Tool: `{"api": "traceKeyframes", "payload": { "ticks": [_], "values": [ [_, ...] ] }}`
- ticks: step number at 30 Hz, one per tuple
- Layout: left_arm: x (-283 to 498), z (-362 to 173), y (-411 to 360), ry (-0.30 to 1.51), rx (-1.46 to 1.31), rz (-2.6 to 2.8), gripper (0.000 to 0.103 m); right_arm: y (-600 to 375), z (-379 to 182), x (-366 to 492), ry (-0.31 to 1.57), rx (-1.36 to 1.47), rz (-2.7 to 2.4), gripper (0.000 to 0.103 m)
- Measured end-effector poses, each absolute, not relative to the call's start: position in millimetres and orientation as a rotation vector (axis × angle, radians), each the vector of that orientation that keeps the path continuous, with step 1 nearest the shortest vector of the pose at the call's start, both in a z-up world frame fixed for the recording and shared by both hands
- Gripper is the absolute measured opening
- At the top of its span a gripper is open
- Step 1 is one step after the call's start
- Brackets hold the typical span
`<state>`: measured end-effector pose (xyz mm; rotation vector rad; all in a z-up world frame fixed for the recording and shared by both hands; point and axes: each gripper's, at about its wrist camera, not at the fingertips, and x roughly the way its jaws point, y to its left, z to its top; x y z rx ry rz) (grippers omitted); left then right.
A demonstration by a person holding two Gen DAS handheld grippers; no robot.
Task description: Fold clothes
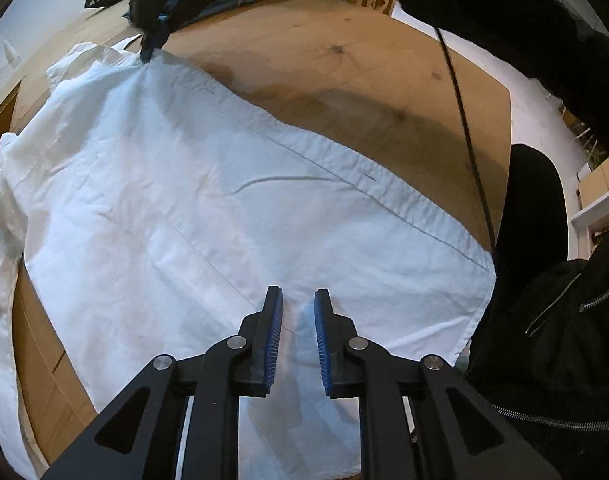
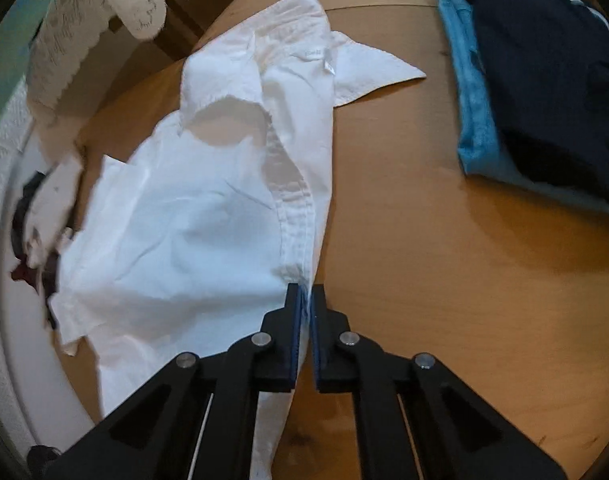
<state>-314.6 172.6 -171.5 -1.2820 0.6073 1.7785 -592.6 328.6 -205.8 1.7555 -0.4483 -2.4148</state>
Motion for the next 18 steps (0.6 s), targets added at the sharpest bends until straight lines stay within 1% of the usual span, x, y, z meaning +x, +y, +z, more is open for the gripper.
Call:
{"api": "traceKeyframes", "payload": {
  "ticks": [3, 5, 8, 9, 11, 13, 15, 16, 18],
  "values": [
    [-312, -172, 169, 0.602, -1.273, 1.769, 0.022, 312, -175, -576, -0.215, 1.659, -2.591, 0.011],
    [-313, -171, 166, 0.593, -1.284, 1.756, 0.022, 287, -167, -559, -0.167, 1.587, -2.475, 0.011],
    [-334, -155, 141, 0.451, -1.308, 1.756, 0.019, 244, -187, -538, -0.049, 1.647, -2.322, 0.012],
    [-347, -145, 126, 0.428, -1.287, 1.815, 0.019, 235, -198, -533, -0.066, 1.695, -2.270, 0.012],
    [-380, -123, 88, 0.374, -1.241, 1.965, 0.019, 223, -203, -523, -0.117, 1.691, -2.229, 0.012],
    [-417, -111, 43, 0.374, -1.235, 2.147, 0.018, 209, -199, -512, -0.089, 1.644, -2.240, 0.012],
    [-446, -116, 9, 0.472, -1.280, 2.240, 0.019, 189, -197, -498, -0.036, 1.618, -2.216, 0.012],
    [-459, -123, -6, 0.492, -1.312, 2.265, 0.019, 179, -198, -491, -0.019, 1.614, -2.193, 0.012],
    [-484, -139, -27, 0.460, -1.386, 2.280, 0.020, 160, -204, -478, 0.031, 1.610, -2.150, 0.012]
  ]
}}
